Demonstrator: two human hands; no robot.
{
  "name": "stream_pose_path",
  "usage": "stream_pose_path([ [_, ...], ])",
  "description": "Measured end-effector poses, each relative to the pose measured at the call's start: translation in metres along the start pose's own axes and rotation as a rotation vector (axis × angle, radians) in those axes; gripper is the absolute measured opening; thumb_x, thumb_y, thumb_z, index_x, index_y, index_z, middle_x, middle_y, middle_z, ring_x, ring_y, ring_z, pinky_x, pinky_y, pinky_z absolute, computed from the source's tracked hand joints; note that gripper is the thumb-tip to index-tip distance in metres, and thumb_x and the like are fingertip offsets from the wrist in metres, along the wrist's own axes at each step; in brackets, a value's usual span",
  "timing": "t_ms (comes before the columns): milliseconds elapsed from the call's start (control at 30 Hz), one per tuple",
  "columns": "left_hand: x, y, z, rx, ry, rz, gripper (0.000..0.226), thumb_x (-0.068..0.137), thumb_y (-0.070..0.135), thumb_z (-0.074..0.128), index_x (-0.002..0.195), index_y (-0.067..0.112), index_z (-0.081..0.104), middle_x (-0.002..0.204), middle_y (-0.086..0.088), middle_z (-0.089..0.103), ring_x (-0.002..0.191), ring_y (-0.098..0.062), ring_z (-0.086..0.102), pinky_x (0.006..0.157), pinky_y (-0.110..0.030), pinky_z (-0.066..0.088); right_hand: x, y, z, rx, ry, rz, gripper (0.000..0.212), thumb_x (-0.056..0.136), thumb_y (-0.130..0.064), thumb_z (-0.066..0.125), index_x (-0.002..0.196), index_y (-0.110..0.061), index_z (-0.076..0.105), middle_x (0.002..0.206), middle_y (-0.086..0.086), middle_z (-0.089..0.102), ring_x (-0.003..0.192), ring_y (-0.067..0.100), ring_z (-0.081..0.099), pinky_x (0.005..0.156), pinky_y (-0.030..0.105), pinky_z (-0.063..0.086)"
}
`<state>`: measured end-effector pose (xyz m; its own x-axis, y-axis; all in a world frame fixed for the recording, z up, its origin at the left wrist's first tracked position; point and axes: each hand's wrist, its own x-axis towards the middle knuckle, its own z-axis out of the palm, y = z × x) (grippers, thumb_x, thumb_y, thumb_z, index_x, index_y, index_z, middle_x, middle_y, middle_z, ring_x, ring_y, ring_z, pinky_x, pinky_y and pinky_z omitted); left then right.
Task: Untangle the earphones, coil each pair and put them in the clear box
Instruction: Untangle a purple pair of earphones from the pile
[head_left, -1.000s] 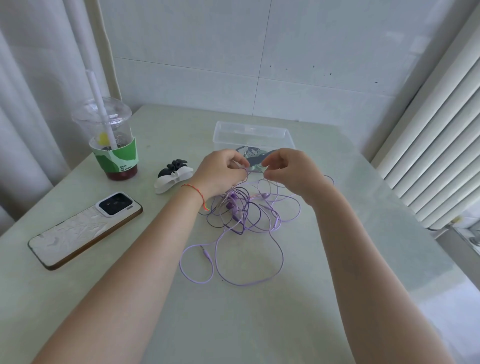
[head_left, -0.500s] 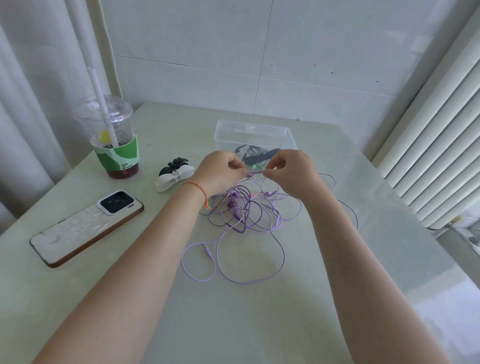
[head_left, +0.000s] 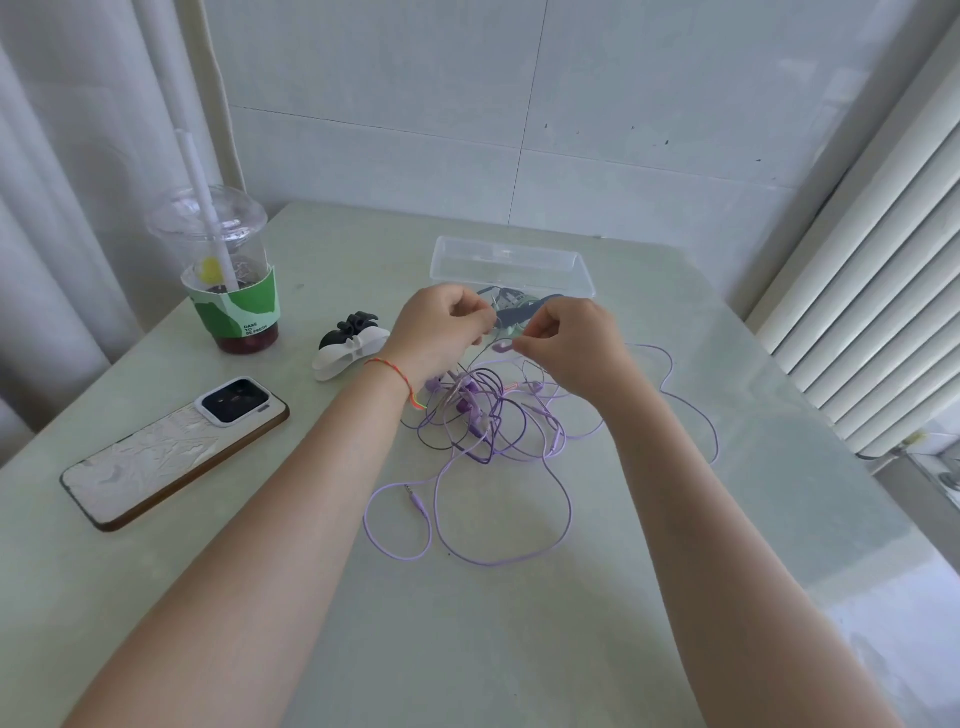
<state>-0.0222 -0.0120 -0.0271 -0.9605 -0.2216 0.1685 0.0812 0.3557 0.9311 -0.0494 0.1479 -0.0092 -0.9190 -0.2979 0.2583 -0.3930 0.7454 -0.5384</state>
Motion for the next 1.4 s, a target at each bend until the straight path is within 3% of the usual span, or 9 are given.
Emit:
stream_pose_path([
  [233, 0.005, 0.000, 0.000, -0.130, 0.113, -0.084, 0.006, 0.094, 0.012, 0.043, 0.094, 0.014, 0.048, 0.078, -0.001, 0.069, 0.075, -0.021, 0.066, 0.067, -0.032, 0.049, -0.005, -0.003, -0.025, 0.259, -0.145, 0.047, 0.040, 0.089, -0.043, 0.063, 0.060, -0.017, 0.072, 0.068, 0.008, 0.069, 0.062, 0.014, 0.054, 0.068, 0.029, 0.048],
  [333, 0.005, 0.000, 0.001, -0.114, 0.104, -0.082, 0.006, 0.094, 0.012, 0.044, 0.094, 0.014, 0.050, 0.079, -0.002, 0.070, 0.075, -0.020, 0.068, 0.069, -0.029, 0.048, 0.000, 0.003, -0.025, 0.352, -0.035, 0.054, 0.024, 0.093, -0.019, 0.058, 0.073, -0.013, 0.071, 0.067, 0.000, 0.067, 0.065, 0.013, 0.061, 0.079, 0.035, 0.053],
  [600, 0.002, -0.006, 0.000, 0.140, 0.068, -0.017, 0.018, 0.087, 0.015, 0.053, 0.087, 0.030, 0.063, 0.095, 0.004, 0.067, 0.090, -0.012, 0.063, 0.080, -0.028, 0.050, 0.006, 0.032, -0.004, -0.254, -0.375, 0.118, 0.043, 0.085, 0.002, 0.042, 0.110, -0.022, 0.069, 0.120, 0.002, 0.060, 0.110, 0.021, 0.056, 0.085, 0.026, 0.042],
  [700, -0.005, 0.001, 0.005, 0.179, -0.035, 0.130, 0.019, 0.085, 0.015, 0.062, 0.091, 0.029, 0.072, 0.090, 0.015, 0.066, 0.078, 0.010, 0.056, 0.076, -0.013, 0.042, 0.004, 0.036, 0.004, -0.337, -0.432, 0.104, 0.027, 0.087, -0.006, 0.054, 0.103, -0.023, 0.068, 0.114, 0.003, 0.062, 0.104, 0.022, 0.057, 0.085, 0.028, 0.046],
  [833, -0.008, -0.007, 0.015, 0.395, -0.345, 0.088, 0.014, 0.079, 0.034, 0.076, 0.090, 0.037, 0.068, 0.089, 0.016, 0.065, 0.095, -0.010, 0.063, 0.090, -0.027, 0.047, 0.004, 0.037, 0.010, -0.446, -0.393, 0.095, 0.013, 0.089, -0.016, 0.062, 0.099, -0.013, 0.070, 0.104, 0.005, 0.063, 0.104, 0.027, 0.058, 0.094, 0.041, 0.048],
  [1033, -0.004, -0.012, 0.004, 0.616, -0.210, 0.031, 0.029, 0.081, 0.006, 0.056, 0.083, 0.034, 0.067, 0.078, 0.014, 0.058, 0.091, -0.020, 0.062, 0.086, -0.033, 0.051, 0.004, 0.038, 0.008, -0.566, -0.434, 0.147, 0.014, 0.082, -0.009, 0.051, 0.087, -0.010, 0.064, 0.089, 0.005, 0.057, 0.084, 0.027, 0.049, 0.077, 0.033, 0.032],
  [1167, 0.001, -0.014, -0.005, 0.638, 0.050, 0.006, 0.035, 0.080, 0.001, 0.049, 0.088, 0.029, 0.069, 0.096, 0.002, 0.064, 0.097, -0.026, 0.059, 0.086, -0.036, 0.048, 0.008, 0.043, 0.005, -0.376, -0.288, 0.138, 0.023, 0.083, -0.008, 0.049, 0.097, -0.005, 0.068, 0.101, 0.007, 0.066, 0.097, 0.028, 0.060, 0.085, 0.037, 0.049],
  [1267, 0.001, -0.014, -0.008, 0.692, 0.267, 0.031, 0.032, 0.080, 0.002, 0.053, 0.097, 0.025, 0.067, 0.113, -0.006, 0.057, 0.111, -0.030, 0.049, 0.088, -0.036, 0.038, 0.009, 0.037, -0.003, -0.088, -0.119, 0.141, 0.019, 0.090, -0.013, 0.044, 0.098, -0.009, 0.060, 0.093, 0.005, 0.062, 0.087, 0.026, 0.058, 0.068, 0.030, 0.044],
  [1400, -0.002, 0.002, 0.000, 0.188, 0.036, 0.204, 0.035, 0.078, 0.011, 0.059, 0.109, 0.024, 0.068, 0.118, 0.004, 0.064, 0.118, -0.017, 0.054, 0.098, -0.026, 0.039, 0.004, 0.019, -0.010, 0.441, -0.143, 0.145, 0.015, 0.091, -0.008, 0.044, 0.087, -0.018, 0.055, 0.071, 0.002, 0.053, 0.060, 0.018, 0.045, 0.057, 0.029, 0.038],
])
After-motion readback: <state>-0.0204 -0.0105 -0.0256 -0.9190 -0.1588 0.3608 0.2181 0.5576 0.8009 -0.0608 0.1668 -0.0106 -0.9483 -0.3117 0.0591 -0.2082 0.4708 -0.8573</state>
